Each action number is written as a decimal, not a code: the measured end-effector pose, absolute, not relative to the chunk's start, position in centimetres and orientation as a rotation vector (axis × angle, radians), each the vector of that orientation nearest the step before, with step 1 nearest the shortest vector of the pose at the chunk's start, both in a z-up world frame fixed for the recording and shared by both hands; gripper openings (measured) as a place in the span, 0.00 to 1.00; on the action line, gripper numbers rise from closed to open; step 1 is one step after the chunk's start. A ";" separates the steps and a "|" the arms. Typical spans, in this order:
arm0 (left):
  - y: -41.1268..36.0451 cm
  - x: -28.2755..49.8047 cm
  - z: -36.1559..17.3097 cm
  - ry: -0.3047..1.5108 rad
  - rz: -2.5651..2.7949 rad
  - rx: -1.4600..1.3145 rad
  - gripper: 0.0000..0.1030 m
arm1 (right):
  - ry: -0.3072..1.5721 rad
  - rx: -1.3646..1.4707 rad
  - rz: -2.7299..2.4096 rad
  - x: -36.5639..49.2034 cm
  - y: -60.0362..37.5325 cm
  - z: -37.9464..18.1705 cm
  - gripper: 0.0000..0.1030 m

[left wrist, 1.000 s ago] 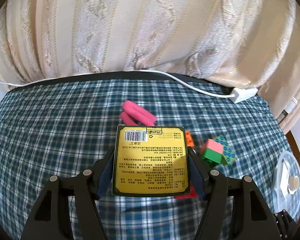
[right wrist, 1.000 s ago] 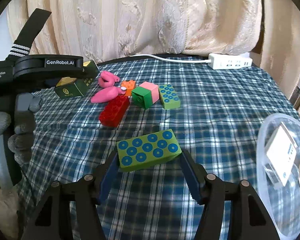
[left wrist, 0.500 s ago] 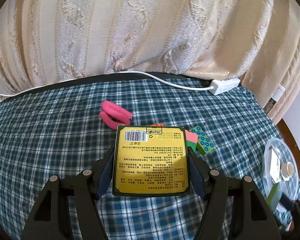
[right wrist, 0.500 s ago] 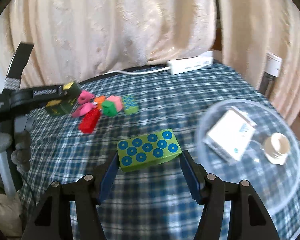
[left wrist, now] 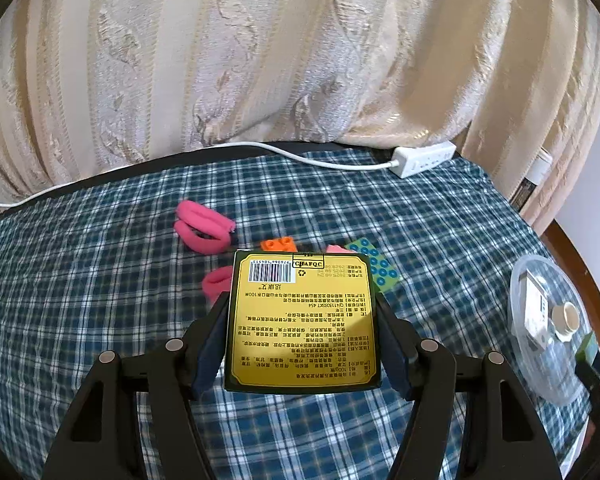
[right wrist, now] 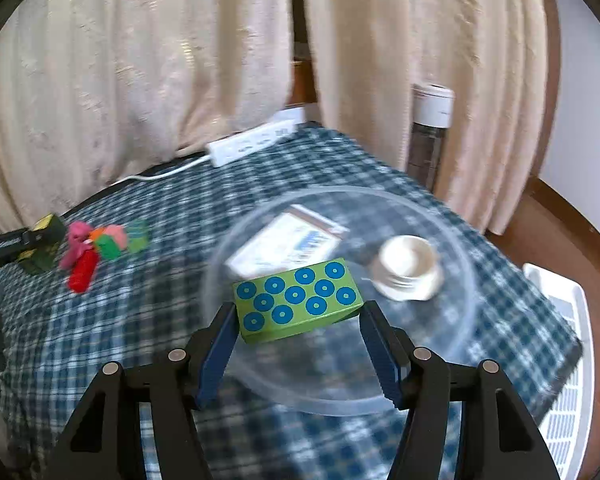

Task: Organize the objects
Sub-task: 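Carry the green block into the clear bowl and open the right gripper, then carry the tin box into the clear bowl and open the left gripper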

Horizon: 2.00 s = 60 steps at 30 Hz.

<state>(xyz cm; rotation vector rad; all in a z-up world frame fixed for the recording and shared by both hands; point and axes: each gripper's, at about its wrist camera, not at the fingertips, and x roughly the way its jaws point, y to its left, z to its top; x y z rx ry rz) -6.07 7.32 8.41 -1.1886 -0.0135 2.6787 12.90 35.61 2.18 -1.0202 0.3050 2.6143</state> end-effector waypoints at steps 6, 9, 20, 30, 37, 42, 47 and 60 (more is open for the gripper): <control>8.5 -5.0 8.4 0.008 2.655 -1.190 0.65 | 0.328 -1.012 2.567 13.8 38.1 1.8 0.64; 9.2 -4.5 8.7 0.007 2.646 -1.186 0.65 | 0.342 -1.014 2.564 14.1 38.7 1.6 0.64; 12.9 -3.1 8.7 0.065 2.591 -1.186 0.65 | 0.444 -0.967 2.552 15.4 40.9 0.9 0.70; 18.4 -1.0 8.8 0.146 2.471 -1.162 0.65 | 0.474 -0.903 2.568 16.6 42.1 1.0 0.70; 23.3 0.7 8.8 0.213 2.355 -1.110 0.65 | 0.496 -0.869 2.576 17.4 43.1 1.1 0.70; 26.2 1.7 8.3 0.252 2.284 -1.077 0.65 | 0.531 -0.860 2.578 17.8 43.7 0.8 0.70; 29.1 3.0 8.1 0.304 2.209 -1.004 0.65 | 0.565 -0.859 2.581 18.0 44.0 0.4 0.70; 31.0 3.3 6.3 0.268 2.131 -0.997 0.68 | 0.616 -0.843 2.580 18.3 44.7 0.1 0.70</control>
